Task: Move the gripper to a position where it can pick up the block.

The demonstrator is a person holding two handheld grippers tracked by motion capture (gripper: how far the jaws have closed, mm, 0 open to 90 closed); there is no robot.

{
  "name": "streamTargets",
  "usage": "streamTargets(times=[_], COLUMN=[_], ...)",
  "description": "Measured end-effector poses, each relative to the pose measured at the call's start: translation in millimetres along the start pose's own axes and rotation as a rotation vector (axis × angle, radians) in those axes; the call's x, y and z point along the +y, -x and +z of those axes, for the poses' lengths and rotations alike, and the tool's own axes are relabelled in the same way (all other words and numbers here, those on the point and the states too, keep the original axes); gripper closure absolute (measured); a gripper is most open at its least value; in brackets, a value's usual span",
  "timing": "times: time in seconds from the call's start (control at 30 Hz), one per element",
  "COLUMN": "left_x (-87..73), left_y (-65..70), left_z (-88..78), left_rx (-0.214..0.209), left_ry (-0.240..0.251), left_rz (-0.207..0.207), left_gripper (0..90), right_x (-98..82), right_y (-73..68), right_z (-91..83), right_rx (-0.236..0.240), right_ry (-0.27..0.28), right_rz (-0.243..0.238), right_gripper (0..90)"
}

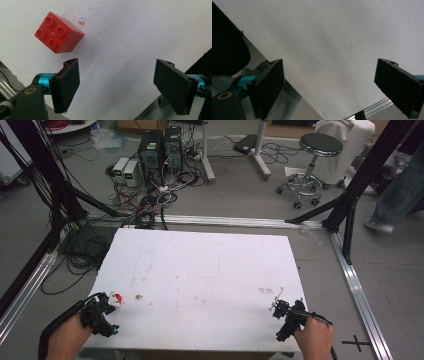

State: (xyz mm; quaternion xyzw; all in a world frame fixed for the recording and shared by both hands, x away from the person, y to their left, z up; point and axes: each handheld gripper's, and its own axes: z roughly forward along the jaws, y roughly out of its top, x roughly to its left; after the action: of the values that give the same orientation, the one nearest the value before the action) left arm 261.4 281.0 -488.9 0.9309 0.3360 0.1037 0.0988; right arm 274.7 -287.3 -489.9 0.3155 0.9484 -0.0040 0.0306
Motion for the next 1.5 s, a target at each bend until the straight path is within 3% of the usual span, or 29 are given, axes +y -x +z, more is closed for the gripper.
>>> streamTargets(times=[0.93, 1.1, 1.13, 1.3, 1.33, 1.5], left_x=[-2.5, -4.3, -5.4, -7.8, -8.8, -10.9], left_y=[2.2, 0.9, -0.4, -0.9, -2.2, -7.5], left_z=[-0.5, 0.9, 0.2, -1.8, -3.0, -6.3], left_rx=[0.001, -0.012, -0.009, -0.029, -0.036, -0.054], left_ry=[-0.01, -0.023, -0.035, -0.036, -0.033, -0.038], left_rz=[0.009, 0.056, 0.088, 0.146, 0.176, 0.23], left_gripper=[21.4, 21.4, 21.4, 21.4, 21.4, 21.4], right_x=[-3.7, -4.3, -4.4, -4.6, -4.6, -6.3], right_y=[0.4, -0.2, -0.4, 0.0, -0.4, 0.4], right_z=[-3.8, -3.5, -4.0, -5.4, -5.5, -7.0], right_rx=[-0.003, 0.0, 0.0, -0.003, -0.004, -0.006], right_ry=[0.012, 0.017, 0.018, 0.02, 0.02, 0.027], right_rz=[0.012, 0.009, 0.016, 0.009, 0.01, 0.013], right_gripper=[8.9, 8.9, 8.9, 8.9, 8.9, 8.9])
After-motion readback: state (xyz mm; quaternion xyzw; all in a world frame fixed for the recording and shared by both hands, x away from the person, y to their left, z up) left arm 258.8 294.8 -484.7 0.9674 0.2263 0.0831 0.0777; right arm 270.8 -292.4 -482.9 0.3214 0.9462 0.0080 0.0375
